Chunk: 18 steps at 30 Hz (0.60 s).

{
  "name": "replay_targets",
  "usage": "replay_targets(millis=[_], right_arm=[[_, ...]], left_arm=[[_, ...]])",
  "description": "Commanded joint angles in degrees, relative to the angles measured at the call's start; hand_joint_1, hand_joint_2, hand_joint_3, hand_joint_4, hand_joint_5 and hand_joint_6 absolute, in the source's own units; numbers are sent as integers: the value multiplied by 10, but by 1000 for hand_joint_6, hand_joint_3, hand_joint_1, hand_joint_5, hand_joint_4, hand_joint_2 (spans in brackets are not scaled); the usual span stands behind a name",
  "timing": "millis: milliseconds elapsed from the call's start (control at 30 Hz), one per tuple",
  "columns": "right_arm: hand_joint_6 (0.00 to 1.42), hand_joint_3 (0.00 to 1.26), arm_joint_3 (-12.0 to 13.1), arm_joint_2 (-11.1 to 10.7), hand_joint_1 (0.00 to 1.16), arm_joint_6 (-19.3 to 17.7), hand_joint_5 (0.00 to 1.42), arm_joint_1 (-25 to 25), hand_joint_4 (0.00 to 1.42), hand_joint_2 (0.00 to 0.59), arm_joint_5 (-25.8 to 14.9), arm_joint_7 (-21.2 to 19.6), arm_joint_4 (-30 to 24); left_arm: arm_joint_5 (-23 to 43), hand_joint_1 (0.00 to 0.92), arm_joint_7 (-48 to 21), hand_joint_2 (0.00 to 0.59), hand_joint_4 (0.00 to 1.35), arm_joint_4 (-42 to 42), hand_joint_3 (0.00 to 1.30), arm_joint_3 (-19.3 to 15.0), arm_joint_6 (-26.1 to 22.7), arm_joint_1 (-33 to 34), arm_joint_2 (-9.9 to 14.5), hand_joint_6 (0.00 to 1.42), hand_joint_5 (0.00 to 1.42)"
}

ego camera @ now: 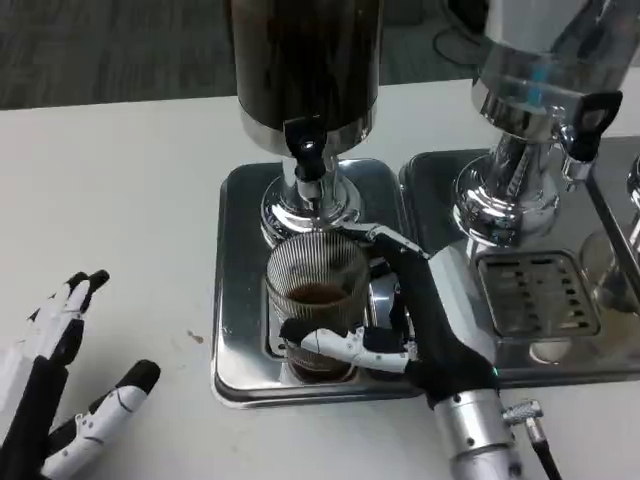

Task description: Grasp the cup under the faucet to collect the drink, then remove the cup.

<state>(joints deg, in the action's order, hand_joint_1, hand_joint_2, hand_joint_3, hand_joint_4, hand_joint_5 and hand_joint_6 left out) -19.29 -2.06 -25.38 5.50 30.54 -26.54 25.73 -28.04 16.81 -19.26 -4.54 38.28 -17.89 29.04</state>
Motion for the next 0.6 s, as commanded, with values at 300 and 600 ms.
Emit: replay_targets(millis=[300, 600], right_arm=[[1368, 531, 12, -6, 993, -54, 952, -65, 681, 89, -11, -8, -108], [1368, 543, 7, -16, 987, -61, 963, -117, 681, 96, -17, 28, -201]], left_arm=[[-51, 0, -26, 139, 0, 65, 0, 8, -58, -23, 40, 0, 0], [-75, 0, -47, 149, 0, 133, 0, 5, -89, -54, 54, 0, 0]])
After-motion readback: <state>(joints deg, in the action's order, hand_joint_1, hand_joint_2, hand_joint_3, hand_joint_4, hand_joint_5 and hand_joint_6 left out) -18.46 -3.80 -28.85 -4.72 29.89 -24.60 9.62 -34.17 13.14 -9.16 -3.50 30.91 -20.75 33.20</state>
